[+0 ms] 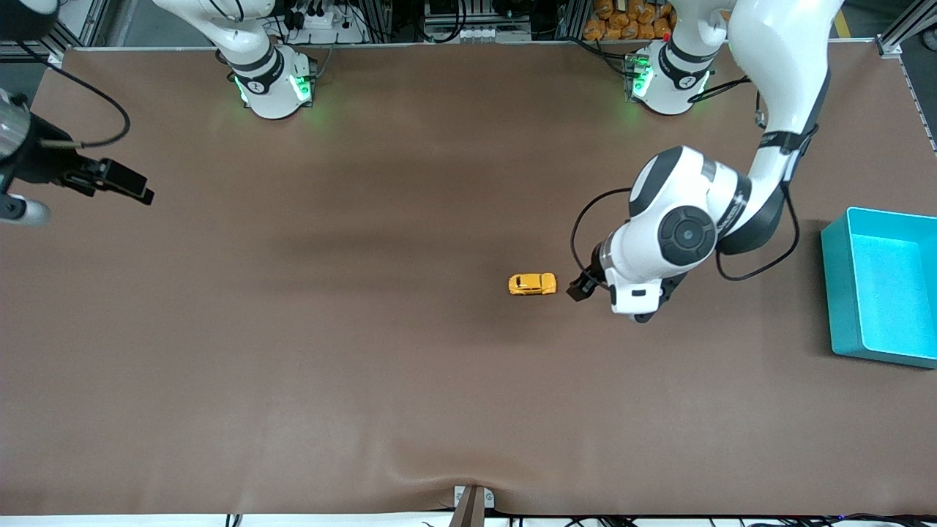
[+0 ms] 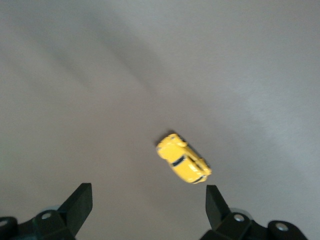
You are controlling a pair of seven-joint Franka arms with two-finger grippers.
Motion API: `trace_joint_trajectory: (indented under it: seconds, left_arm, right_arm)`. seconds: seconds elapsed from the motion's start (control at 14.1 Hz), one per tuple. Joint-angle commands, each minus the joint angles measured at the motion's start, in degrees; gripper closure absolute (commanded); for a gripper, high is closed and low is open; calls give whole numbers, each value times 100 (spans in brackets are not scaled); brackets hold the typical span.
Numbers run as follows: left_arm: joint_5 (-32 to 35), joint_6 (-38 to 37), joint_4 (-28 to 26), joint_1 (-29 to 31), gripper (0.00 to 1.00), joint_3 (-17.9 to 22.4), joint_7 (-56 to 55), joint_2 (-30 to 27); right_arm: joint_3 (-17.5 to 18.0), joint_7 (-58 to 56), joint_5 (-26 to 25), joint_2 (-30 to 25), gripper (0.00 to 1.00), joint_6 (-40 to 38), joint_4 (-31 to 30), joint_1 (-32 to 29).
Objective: Wind and store yellow beetle car
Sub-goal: 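Lower the open left gripper over the yellow car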
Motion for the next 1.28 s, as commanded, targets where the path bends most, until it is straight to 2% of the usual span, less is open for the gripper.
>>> trace_joint_trajectory:
  seconds: [0.0, 0.07, 0.28, 0.85, 1.07, 1.21]
  left_arm:
    - [178, 384, 169, -230, 0, 42, -696, 240]
    - [292, 508, 160, -283, 0, 34, -934, 293]
    - [477, 842, 47, -468, 0, 42, -1550, 521]
    - [670, 2212, -990, -582, 0, 42, -2710, 460]
    - [1187, 3073, -1543, -697, 0, 42, -3499, 452]
    - [1540, 3312, -1694, -749, 0, 34, -4036, 512]
  right_arm:
    - [-967, -417, 104, -303, 0, 190, -173, 696]
    - [-1074, -593, 104, -356, 0, 252, -199, 724]
    - [-1084, -639, 104, -488, 0, 244, -270, 698]
    - [-926, -656, 95, -392, 0, 358, -173, 531]
    - [-917, -656, 95, -392, 0, 358, -173, 531]
    - [-917, -656, 95, -392, 0, 358, -173, 531]
